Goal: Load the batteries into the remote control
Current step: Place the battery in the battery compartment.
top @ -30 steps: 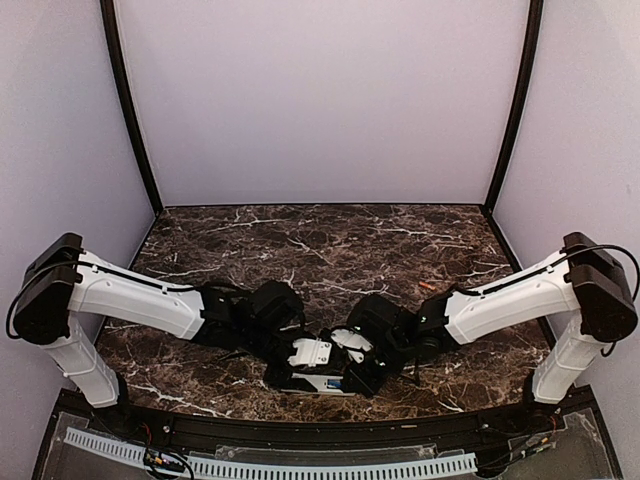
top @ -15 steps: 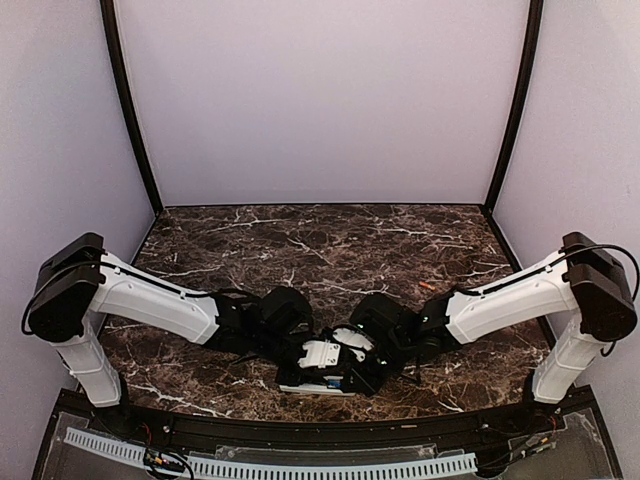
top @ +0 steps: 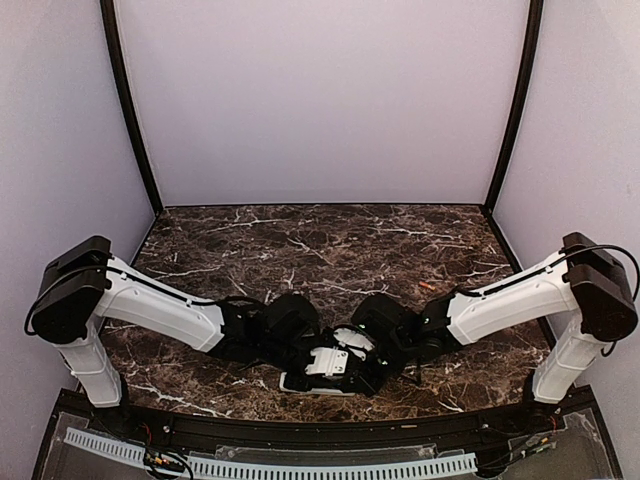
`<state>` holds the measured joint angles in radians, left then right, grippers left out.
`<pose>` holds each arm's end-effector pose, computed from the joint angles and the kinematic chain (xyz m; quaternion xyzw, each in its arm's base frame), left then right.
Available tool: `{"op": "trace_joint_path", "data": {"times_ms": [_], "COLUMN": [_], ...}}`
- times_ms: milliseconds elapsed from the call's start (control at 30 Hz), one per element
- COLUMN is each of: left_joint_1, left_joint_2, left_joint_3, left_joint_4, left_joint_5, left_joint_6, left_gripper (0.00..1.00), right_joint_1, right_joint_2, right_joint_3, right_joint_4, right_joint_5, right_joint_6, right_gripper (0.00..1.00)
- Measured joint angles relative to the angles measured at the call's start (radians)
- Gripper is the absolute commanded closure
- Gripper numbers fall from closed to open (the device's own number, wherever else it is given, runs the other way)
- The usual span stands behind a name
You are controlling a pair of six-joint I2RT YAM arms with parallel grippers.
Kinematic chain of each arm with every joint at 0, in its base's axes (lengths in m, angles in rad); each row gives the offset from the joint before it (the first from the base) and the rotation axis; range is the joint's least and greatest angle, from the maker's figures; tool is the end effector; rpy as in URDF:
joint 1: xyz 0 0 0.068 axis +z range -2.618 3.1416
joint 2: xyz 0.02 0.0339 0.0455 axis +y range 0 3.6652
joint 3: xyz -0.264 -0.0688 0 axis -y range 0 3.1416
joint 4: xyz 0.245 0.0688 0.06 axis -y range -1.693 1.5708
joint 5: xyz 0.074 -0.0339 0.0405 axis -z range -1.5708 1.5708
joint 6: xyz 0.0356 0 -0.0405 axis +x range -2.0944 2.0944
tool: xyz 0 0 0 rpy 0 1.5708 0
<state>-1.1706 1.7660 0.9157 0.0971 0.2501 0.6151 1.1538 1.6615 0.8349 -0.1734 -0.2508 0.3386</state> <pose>0.1310 -0.3323 0.1538 0.7402 0.5324 -0.2182 0.3479 0.1185 0.2894 0.1455 -0.4097 0.8601 0.2777 0.1236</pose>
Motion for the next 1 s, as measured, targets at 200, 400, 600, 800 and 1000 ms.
{"op": "trace_joint_path", "data": {"times_ms": [200,400,600,800,1000], "left_joint_1": [-0.006,-0.017,-0.016,-0.016,-0.016], "left_joint_2": [0.003,-0.019,-0.142,-0.099,-0.059], "left_joint_3": [0.036,0.051,-0.151,-0.108,-0.048], "left_joint_4": [-0.065,-0.13,0.01,0.043,0.005], "left_joint_5": [-0.032,-0.079,-0.142,-0.182,-0.156], "left_joint_6": [0.027,0.011,-0.024,-0.04,-0.055], "left_gripper": [0.65,0.62,0.52,0.55,0.57], "right_joint_1": [-0.004,-0.005,-0.005,-0.005,-0.005], "right_joint_2": [-0.001,0.0,0.002,0.003,0.003], "right_joint_3": [-0.003,-0.003,-0.003,-0.003,-0.003], "right_joint_4": [0.005,0.007,0.008,0.009,0.01], "right_joint_5": [-0.007,-0.01,-0.011,-0.011,-0.01], "right_joint_6": [0.011,0.01,0.009,0.009,0.011], "right_gripper": [1.0,1.0,1.0,1.0,1.0]}}
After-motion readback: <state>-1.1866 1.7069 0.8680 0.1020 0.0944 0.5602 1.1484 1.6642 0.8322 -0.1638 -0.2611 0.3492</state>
